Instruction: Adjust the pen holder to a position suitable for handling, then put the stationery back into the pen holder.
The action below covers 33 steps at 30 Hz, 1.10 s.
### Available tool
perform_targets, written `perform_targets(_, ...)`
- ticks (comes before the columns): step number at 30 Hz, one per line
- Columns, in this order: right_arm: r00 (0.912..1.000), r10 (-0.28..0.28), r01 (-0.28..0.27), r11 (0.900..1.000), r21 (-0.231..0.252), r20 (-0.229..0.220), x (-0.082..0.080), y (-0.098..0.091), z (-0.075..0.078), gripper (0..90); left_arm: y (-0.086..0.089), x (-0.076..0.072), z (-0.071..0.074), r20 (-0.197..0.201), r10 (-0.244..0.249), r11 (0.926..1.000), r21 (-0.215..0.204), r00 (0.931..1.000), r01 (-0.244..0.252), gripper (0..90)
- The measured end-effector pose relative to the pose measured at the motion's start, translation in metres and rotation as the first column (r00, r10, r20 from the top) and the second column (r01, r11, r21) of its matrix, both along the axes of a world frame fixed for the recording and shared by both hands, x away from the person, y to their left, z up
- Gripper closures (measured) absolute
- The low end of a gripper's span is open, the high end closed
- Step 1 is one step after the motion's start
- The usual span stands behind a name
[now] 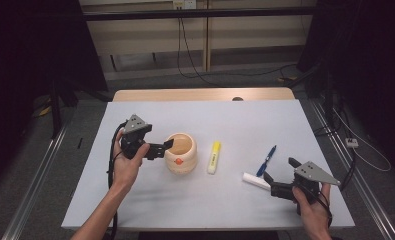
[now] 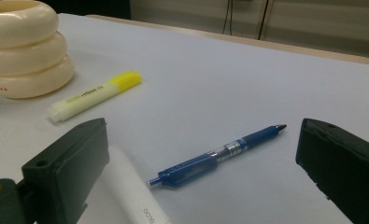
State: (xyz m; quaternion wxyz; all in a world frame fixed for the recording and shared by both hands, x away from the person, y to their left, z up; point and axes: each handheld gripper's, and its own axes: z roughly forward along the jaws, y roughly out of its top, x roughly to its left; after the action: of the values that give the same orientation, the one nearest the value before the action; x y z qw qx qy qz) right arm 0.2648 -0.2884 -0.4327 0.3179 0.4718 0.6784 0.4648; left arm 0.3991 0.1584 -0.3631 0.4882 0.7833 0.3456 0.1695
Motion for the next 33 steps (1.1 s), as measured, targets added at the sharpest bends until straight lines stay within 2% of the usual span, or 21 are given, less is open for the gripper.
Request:
perform_targets(4,1.0,0.004,-0.004,1.0,-0.002,0.001,0.0,0.0,0.0,2.4,0.011,-0.009,-0.005,0.001,-0.001,0.9998,-0.018,1.0,0.001,5.0)
perform_targets(6,1.0,0.003,-0.003,1.0,-0.002,-0.001,0.0,0.001,0.0,2.4,0.014,-0.013,-0.008,0.001,0.001,0.9999,-0.012,1.0,-0.001,5.0)
perform_targets(10,1.0,0.0,0.0,1.0,-0.003,-0.005,0.001,0.0,-0.001,2.5,0.017,-0.018,-0.015,-0.007,0.011,0.9994,-0.031,0.9999,-0.011,5.8)
perform_targets(22,1.0,-0.002,0.002,1.0,-0.001,0.0,0.0,0.0,0.0,2.5,0.021,-0.039,-0.03,-0.002,-0.009,0.9996,0.027,1.0,0.009,6.0)
perform_targets(29,1.0,-0.003,0.003,1.0,0.002,-0.001,0.001,0.001,0.0,2.6,0.027,-0.049,-0.035,-0.01,-0.012,0.9997,0.02,0.9999,0.012,6.0)
perform_targets(33,0.9999,-0.004,0.004,1.0,0.007,-0.01,0.001,0.001,0.0,2.6,0.032,-0.058,-0.04,-0.016,0.008,0.9999,0.01,0.9998,-0.007,6.1)
